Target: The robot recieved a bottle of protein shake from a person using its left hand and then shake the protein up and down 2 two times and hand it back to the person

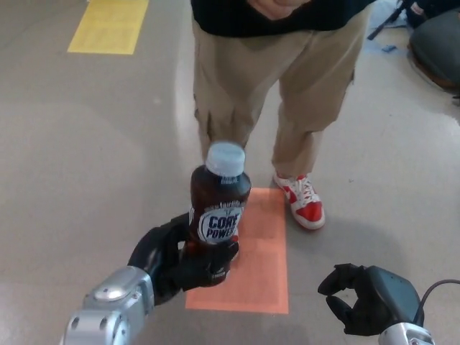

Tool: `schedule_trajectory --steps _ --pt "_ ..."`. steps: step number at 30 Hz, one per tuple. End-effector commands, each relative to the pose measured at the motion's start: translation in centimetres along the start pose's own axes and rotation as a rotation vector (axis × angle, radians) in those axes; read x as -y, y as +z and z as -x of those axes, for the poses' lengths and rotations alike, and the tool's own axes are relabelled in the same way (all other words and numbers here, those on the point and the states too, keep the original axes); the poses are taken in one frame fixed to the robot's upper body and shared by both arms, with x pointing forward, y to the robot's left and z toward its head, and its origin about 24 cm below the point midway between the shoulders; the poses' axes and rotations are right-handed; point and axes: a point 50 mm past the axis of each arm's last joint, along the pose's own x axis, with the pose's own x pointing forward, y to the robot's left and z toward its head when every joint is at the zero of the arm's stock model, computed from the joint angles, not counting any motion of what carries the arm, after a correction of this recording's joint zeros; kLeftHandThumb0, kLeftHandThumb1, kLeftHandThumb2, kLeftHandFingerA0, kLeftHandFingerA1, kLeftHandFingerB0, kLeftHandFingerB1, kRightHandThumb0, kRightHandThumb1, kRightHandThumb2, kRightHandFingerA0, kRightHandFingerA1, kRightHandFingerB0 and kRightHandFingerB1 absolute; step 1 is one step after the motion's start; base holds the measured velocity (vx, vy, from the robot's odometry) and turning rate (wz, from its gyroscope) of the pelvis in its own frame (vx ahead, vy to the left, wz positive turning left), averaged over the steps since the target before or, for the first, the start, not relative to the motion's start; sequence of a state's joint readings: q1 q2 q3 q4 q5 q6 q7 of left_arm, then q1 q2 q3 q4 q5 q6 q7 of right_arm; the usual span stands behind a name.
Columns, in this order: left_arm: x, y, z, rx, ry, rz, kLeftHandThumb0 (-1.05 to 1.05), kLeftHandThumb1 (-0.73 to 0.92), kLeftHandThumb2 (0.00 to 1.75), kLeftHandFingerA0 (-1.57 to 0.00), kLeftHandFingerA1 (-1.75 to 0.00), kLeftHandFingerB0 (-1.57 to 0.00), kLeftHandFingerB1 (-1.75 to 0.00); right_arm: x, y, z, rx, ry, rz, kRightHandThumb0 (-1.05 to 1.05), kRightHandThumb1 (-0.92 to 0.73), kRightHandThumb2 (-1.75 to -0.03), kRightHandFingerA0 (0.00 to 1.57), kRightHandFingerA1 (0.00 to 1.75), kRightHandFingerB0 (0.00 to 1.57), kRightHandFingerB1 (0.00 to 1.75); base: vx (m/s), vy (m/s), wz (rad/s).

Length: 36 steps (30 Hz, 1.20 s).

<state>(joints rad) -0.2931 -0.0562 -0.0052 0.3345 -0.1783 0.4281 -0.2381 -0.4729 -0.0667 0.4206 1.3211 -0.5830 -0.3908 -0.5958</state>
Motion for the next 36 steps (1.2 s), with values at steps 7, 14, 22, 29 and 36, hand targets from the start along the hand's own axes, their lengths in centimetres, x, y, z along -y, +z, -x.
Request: schedule_trajectory --steps 7,14,22,29,36 --pt "-0.3 3.6 0.1 0.096 -0.028 -0.075 -0.19 0.78 0.68 -0.81 -1.63 -0.65 -1.1 0.3 0.1 -0.2 0.004 -0.019 -0.005 -0.41 -0.65 -0.82 1.0 0.86 0.91 0.61 0.0 0.0 -0.01" --pt "1.1 11.5 0.7 0.292 -0.06 -0.045 -0.26 0.79 0.73 -0.84 -1.58 -0.72 -1.04 1.0 0.2 -0.8 -0.004 -0.025 -0.019 -0.41 -0.67 -0.78 0.94 0.88 0.89 0.63 0.0 0.0 0.04" --pt "1.5 9.4 0.6 0.218 -0.094 -0.076 -0.22 0.78 0.66 -0.79 -1.62 -0.63 -1.06 0.6 0.1 -0.4 0.013 -0.017 0.013 -0.44 -0.69 -0.77 0.96 0.92 0.89 0.64 0.0 0.0 0.01" --pt "2.2 9.5 0.0 0.21 -0.113 -0.075 -0.27 0.81 0.66 -0.77 -1.67 -0.62 -1.12 0.6 -0.2 -0.4 -0.02 -0.012 -0.017 -0.43 -0.67 -0.76 0.93 0.92 0.89 0.63 0.0 0.0 0.0" --pt "3.1 11.0 0.0 0.236 -0.121 -0.074 -0.23 0.79 0.66 -0.78 -1.64 -0.65 -1.06 -0.2 -0.9 0.7 -0.014 0.006 0.001 -0.43 -0.67 -0.77 0.97 0.98 0.9 0.63 0.0 0.0 0.0"
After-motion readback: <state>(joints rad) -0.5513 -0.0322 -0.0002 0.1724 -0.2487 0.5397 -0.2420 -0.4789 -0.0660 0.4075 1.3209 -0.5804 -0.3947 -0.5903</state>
